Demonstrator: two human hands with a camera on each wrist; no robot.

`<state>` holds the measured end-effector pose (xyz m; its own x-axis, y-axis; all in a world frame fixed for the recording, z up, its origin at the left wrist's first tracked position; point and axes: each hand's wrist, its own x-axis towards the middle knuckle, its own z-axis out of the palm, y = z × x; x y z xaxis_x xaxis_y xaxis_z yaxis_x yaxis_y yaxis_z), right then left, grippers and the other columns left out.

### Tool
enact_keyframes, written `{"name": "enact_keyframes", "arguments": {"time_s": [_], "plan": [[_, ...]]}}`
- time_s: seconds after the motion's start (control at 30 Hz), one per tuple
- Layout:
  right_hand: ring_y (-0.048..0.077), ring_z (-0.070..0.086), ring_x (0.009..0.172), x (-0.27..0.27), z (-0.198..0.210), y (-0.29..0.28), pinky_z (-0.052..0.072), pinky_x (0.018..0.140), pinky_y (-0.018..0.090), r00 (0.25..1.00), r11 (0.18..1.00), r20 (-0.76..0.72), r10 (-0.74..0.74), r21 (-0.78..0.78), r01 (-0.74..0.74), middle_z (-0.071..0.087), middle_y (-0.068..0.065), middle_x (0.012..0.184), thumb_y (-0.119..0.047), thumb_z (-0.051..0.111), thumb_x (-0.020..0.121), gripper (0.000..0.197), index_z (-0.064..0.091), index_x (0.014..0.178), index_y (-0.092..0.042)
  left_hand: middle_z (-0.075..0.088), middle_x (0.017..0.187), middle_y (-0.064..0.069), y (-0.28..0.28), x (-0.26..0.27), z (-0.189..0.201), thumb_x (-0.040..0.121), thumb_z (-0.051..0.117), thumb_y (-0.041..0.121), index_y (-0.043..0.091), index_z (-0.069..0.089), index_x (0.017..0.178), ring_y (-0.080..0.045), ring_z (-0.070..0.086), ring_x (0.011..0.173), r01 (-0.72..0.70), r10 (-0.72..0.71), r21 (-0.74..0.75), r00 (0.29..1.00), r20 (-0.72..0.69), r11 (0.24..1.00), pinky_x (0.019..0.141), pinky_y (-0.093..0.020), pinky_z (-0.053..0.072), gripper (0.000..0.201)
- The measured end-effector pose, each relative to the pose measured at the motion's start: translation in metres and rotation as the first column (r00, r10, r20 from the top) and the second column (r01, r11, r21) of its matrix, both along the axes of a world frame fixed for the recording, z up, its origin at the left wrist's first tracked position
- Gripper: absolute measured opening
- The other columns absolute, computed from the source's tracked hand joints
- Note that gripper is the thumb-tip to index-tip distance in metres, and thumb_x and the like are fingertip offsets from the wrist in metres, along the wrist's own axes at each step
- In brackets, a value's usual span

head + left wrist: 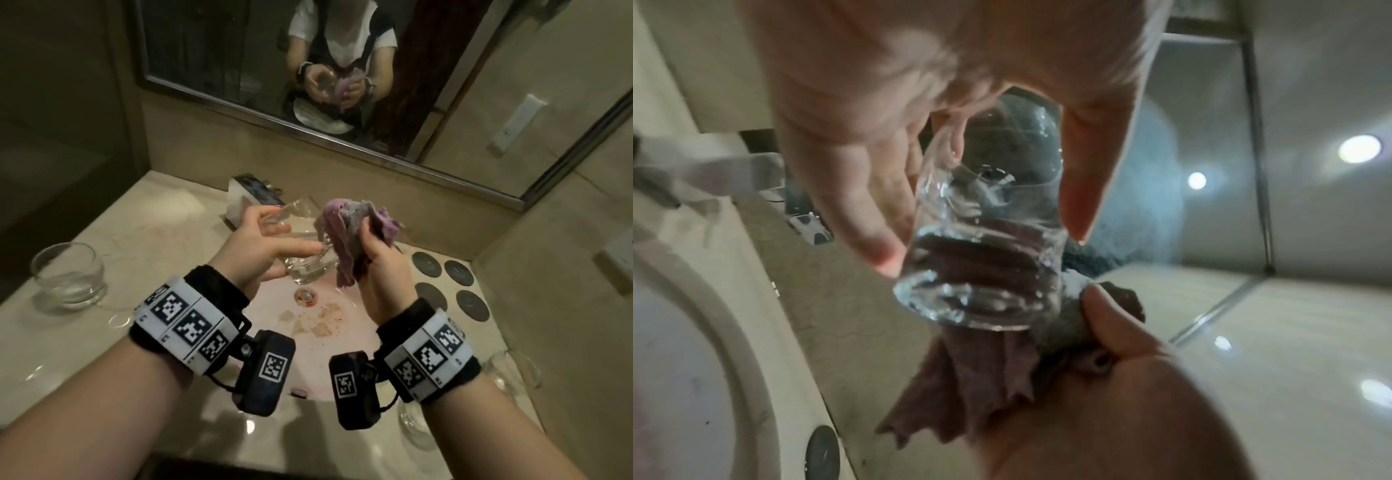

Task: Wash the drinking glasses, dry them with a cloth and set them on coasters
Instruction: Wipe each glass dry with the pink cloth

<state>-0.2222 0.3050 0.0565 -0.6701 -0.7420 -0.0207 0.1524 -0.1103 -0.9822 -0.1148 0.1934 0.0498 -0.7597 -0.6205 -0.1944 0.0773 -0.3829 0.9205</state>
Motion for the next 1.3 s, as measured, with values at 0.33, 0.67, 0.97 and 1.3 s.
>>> {"name": "enact_keyframes", "arguments": {"time_s": [0.33, 0.67, 0.97, 1.3], "plan": [[-0.003, 0.017, 0.139, 0.049, -0.033, 0.001, 0.022, 0.112, 0.017, 0.672, 0.954, -0.678, 0.298, 0.229, -0.192, 0.016, -0.007, 0.154, -0.083, 0.026, 0.075, 0.083, 0.021, 0.142, -0.035, 0.044, 0.136, -0.019, -0.016, 0.033, -0.021, 0.064, 0.063, -0.011, 0.009, 0.031, 0.138, -0.026, 0.061, 0.089, -0.101, 0.16, 0.267, 0.964, -0.21, 0.958, 0.047, -0.024, 0.051, 0.083], [0.013, 0.061, 0.103, 0.056, -0.035, -0.015, 0.054, 0.082, 0.032, 0.884, 0.985, -0.457, 0.101, 0.169, -0.025, 0.061, -0.002, 0.117, -0.079, 0.032, 0.076, 0.074, 0.044, 0.131, -0.03, 0.052, 0.131, -0.008, -0.009, 0.038, -0.032, 0.058, 0.068, 0.001, 0.021, 0.044, 0.131, -0.025, 0.06, 0.113, -0.065, 0.123, 0.213, 0.954, -0.273, 0.975, 0.088, -0.039, 0.054, 0.08], [0.034, 0.051, 0.123, 0.052, -0.03, -0.005, 0.045, 0.096, 0.053, 0.898, 0.988, 0.413, 0.15, -0.029, -0.152, 0.053, 0.016, 0.135, -0.066, 0.024, 0.087, 0.076, 0.044, 0.138, -0.013, 0.057, 0.115, 0.018, -0.005, 0.051, -0.048, 0.047, 0.082, 0.033, 0.045, 0.045, 0.121, -0.007, 0.052, 0.116, -0.079, -0.015, -0.425, 0.976, -0.215, 0.902, 0.103, -0.036, 0.042, 0.083], [0.059, 0.043, 0.109, 0.059, -0.029, 0.002, 0.04, 0.085, 0.064, 0.998, 0.998, 0.064, 0.024, 0.062, -0.028, 0.063, 0.024, 0.111, -0.057, 0.037, 0.084, 0.062, 0.057, 0.123, -0.013, 0.047, 0.11, 0.007, -0.008, 0.073, -0.043, 0.043, 0.08, 0.035, 0.055, 0.036, 0.116, -0.004, 0.065, 0.091, 0.121, -0.184, -0.427, 0.977, -0.11, 0.896, 0.072, -0.024, 0.056, 0.088]]}}
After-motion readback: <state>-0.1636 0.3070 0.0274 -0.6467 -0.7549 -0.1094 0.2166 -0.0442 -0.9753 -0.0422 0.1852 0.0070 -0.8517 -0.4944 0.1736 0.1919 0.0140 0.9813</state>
